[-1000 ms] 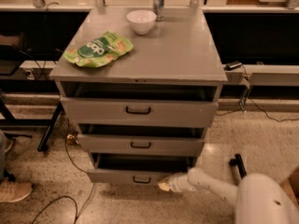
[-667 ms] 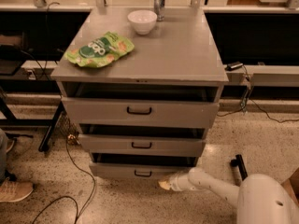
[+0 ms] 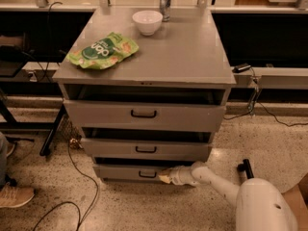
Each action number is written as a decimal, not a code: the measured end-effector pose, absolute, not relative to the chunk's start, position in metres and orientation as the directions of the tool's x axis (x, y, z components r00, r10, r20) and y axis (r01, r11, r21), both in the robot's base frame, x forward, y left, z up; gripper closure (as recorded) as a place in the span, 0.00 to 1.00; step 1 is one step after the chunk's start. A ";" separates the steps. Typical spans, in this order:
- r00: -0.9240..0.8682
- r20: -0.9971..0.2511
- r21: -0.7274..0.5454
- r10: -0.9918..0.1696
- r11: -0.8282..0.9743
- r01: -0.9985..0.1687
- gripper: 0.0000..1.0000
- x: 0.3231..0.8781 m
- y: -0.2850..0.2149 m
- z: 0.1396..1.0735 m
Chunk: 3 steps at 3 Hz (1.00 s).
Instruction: Close bottom drawer
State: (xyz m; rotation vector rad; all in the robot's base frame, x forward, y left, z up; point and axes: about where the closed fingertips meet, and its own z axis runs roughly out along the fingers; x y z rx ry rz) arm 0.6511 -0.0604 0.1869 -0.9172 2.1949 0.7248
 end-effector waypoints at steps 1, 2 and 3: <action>-0.549 -0.730 0.237 -0.406 0.604 -0.761 1.00 0.651 -0.060 0.187; -0.566 -0.717 0.266 -0.407 0.590 -0.762 1.00 0.615 -0.077 0.191; -0.611 -0.689 0.319 -0.391 0.593 -0.739 1.00 0.565 -0.100 0.191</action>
Offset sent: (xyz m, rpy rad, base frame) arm -0.1072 -0.0542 0.0144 0.0282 0.0886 0.0408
